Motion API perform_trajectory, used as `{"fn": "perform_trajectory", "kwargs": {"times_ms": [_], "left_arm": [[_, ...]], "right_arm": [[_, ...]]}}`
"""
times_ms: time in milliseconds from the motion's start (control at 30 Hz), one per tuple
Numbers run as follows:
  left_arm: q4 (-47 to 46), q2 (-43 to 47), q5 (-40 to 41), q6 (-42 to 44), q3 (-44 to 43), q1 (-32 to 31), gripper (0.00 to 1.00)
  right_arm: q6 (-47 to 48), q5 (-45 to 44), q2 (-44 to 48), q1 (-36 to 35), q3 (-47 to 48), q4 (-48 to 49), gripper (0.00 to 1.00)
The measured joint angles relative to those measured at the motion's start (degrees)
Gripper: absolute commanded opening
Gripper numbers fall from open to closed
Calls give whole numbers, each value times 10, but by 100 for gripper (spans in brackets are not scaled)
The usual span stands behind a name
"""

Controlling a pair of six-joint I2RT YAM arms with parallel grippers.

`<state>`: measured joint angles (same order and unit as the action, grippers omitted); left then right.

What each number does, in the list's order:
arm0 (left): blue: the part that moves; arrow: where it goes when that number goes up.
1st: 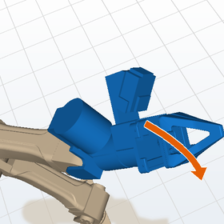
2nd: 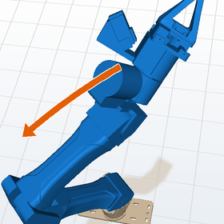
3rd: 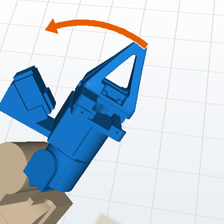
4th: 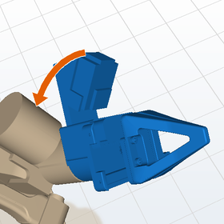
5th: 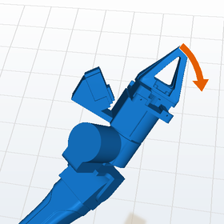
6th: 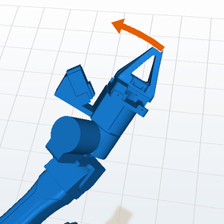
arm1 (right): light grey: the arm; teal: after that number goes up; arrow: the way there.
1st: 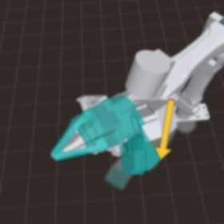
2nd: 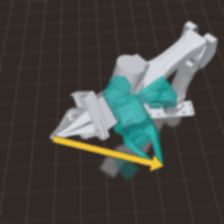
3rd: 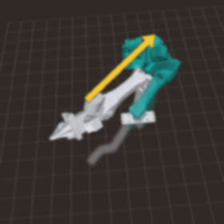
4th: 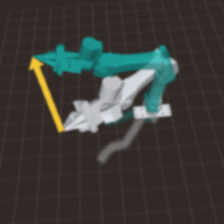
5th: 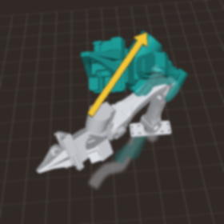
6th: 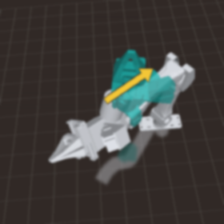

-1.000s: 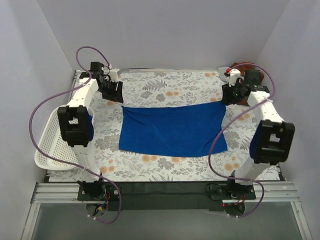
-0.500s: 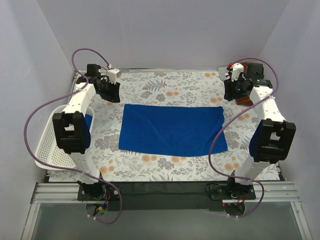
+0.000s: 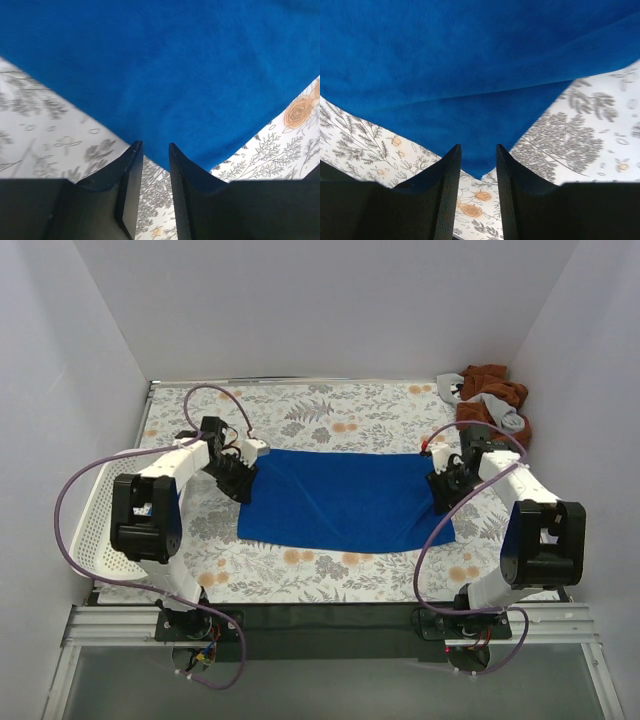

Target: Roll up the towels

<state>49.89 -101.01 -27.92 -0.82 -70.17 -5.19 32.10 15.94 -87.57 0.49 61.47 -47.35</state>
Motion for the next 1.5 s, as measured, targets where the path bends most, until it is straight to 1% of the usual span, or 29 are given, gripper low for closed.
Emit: {"fn": "perform_trajectory", "kwargs": {"times_ms": [167, 267, 400, 567, 667, 767, 833, 967, 1133, 1267, 1400, 1500], "left_arm": [[-7, 26, 31, 15, 61, -42, 24], [-13, 42, 52, 25, 92, -60, 22], [-14, 62, 83, 44, 136, -62, 18], [3, 121, 120, 72, 203, -62, 17], [22, 158, 133, 82, 226, -62, 17], [30, 167, 146, 85, 229, -62, 17], [30, 166, 149, 84, 229, -62, 17], [45, 166, 139, 83, 216, -62, 22], [74, 175, 93, 96, 163, -62, 24], [96, 192, 66, 112, 155, -63, 22], [99, 195, 50, 114, 167, -78, 22], [92, 194, 47, 109, 188, -102, 22]], "right_arm": [[3, -38, -11, -38, -64, 9, 32], [12, -67, -28, -44, -85, 17, 32], [26, -104, -26, -44, -106, 26, 32], [56, -150, 10, -47, -145, 26, 32], [70, -161, 28, -48, -163, 21, 31], [78, -166, 31, -54, -168, 15, 32], [82, -167, 31, -58, -168, 13, 34], [82, -147, 31, -61, -158, -9, 37], [76, -99, 53, -61, -90, -48, 37], [73, -75, 74, -62, -51, -59, 36], [74, -73, 72, -62, -59, -67, 34], [73, -79, 60, -62, -88, -64, 32]]}}
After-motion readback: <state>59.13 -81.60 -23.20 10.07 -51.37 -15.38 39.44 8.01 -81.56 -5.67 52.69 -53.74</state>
